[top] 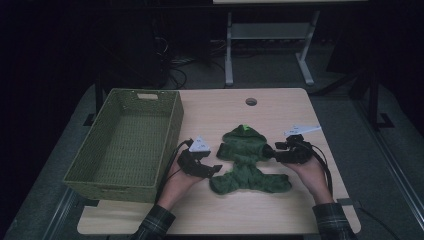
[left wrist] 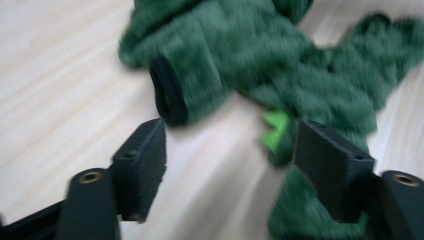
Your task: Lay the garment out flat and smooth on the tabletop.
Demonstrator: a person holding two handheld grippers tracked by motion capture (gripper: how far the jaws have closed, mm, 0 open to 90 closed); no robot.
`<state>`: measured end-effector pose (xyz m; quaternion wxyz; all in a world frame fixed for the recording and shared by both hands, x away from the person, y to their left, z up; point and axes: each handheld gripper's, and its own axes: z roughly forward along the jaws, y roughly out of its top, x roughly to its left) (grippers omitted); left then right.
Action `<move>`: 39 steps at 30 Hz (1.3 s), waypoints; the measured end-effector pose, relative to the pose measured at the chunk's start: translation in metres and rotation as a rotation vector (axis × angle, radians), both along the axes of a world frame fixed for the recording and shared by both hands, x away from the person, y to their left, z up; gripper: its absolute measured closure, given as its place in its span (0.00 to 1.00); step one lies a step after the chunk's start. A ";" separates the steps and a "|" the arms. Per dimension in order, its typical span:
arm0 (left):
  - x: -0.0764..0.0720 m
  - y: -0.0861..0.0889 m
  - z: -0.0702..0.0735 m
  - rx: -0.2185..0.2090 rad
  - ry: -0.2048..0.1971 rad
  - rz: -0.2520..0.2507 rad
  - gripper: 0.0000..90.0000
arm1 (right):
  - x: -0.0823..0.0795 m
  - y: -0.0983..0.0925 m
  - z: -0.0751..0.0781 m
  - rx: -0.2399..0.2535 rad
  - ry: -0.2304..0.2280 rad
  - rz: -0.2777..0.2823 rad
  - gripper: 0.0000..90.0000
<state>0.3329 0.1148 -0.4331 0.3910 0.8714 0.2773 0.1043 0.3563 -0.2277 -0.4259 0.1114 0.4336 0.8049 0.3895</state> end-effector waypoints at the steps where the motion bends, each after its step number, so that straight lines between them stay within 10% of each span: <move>1: -0.004 0.001 -0.002 0.003 -0.001 -0.003 0.30 | -0.002 0.001 0.000 -0.001 -0.003 0.005 0.52; 13: -0.058 0.009 -0.026 0.049 0.000 0.009 0.16 | -0.030 0.025 0.002 0.018 -0.012 0.115 0.60; 39: -0.085 0.026 -0.044 0.049 -0.016 -0.009 0.14 | -0.072 0.144 -0.006 0.044 -0.002 0.437 0.84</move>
